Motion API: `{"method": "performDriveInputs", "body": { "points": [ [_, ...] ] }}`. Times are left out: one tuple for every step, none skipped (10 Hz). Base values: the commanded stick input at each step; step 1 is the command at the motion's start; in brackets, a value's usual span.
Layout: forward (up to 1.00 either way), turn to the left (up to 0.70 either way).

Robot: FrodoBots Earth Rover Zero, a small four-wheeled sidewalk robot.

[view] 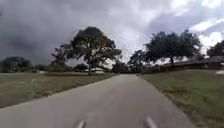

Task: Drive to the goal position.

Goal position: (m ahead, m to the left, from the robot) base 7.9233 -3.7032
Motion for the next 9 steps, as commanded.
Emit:
{"method": "performDriveInputs", "body": {
  "points": [
    [0.70,0.00],
    [0.70,0.00],
    [0.70,0.00],
    [0.70,0.00],
    [0.70,0.00],
    [0.70,0.00],
    [0.70,0.00],
    [0.70,0.00],
    [0.70,0.00]
  ]
}}
